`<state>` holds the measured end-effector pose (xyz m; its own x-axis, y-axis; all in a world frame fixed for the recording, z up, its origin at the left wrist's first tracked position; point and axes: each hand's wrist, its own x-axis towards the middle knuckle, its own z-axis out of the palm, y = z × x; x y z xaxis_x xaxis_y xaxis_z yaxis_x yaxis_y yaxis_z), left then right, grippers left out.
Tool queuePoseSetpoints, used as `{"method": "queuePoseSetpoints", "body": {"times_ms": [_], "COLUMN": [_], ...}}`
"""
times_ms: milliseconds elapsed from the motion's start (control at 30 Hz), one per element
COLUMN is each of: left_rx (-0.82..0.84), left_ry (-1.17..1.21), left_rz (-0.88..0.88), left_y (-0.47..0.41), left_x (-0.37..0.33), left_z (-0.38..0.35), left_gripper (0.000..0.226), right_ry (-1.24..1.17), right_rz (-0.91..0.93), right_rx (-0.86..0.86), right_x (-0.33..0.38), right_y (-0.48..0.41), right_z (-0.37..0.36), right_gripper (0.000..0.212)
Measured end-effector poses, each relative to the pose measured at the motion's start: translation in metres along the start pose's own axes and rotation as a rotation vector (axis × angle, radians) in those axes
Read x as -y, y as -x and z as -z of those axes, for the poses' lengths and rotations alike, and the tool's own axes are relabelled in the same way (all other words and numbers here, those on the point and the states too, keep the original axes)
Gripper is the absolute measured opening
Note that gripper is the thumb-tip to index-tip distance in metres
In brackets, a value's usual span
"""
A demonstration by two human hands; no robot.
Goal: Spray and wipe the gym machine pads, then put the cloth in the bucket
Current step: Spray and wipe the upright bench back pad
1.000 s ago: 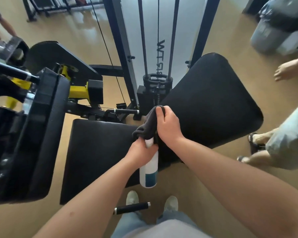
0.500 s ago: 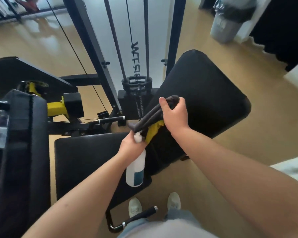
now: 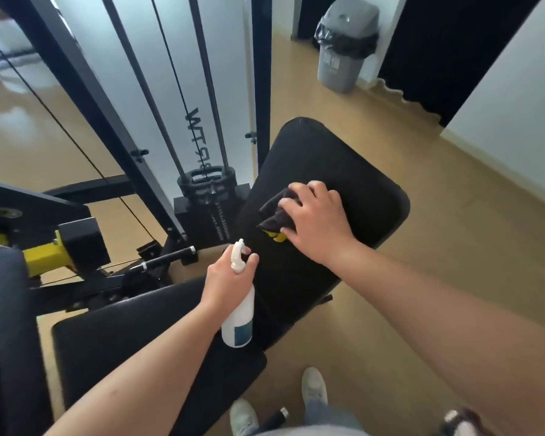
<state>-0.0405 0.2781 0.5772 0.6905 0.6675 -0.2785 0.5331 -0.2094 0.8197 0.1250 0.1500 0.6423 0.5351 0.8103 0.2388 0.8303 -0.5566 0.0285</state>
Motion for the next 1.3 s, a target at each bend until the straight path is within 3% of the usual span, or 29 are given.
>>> {"method": "queuePoseSetpoints", "body": {"times_ms": [100, 233, 400, 533, 633, 700, 933, 1133, 1300], "left_rx": [-0.002, 0.038, 0.003, -0.009, 0.040, 0.057, 0.125, 0.192, 0.241], "left_ry": [0.001, 0.036, -0.069, -0.273, -0.286, -0.285, -0.191, -0.234, -0.273], "left_rz": [-0.063, -0.136, -0.230, -0.299, -0.315, -0.309, -0.294, -0.351, -0.347], "left_y": [-0.009, -0.019, -0.036, -0.044, -0.044, -0.044, -0.030, -0.027, -0.018], "left_x": [-0.011, -0.027, -0.063, -0.090, -0.100, -0.102, -0.105, -0.101, -0.101], "left_z": [0.001, 0.003, 0.006, 0.007, 0.006, 0.003, -0.007, -0.006, -0.008], "left_gripper": [0.006, 0.025, 0.010, 0.036, 0.030, 0.036, 0.032, 0.024, 0.034], "right_ry": [0.291, 0.242, 0.117, 0.113, 0.105, 0.081, 0.041, 0.019, 0.039], "right_rz": [0.075, 0.138, 0.299, 0.212, 0.127, 0.172, 0.210, 0.152, 0.127], "right_rx": [0.242, 0.126, 0.153, 0.105, 0.084, 0.116, 0.271, 0.273, 0.240], "right_x": [0.006, 0.005, 0.004, 0.004, -0.002, -0.003, 0.002, 0.004, 0.002], "right_y": [0.012, 0.015, 0.029, 0.041, 0.041, 0.043, 0.053, 0.056, 0.068], "right_z": [-0.013, -0.012, -0.011, -0.008, 0.002, 0.006, 0.022, 0.032, 0.032], "right_gripper": [0.047, 0.024, 0.026, 0.018, 0.012, 0.011, 0.031, 0.033, 0.029]}}
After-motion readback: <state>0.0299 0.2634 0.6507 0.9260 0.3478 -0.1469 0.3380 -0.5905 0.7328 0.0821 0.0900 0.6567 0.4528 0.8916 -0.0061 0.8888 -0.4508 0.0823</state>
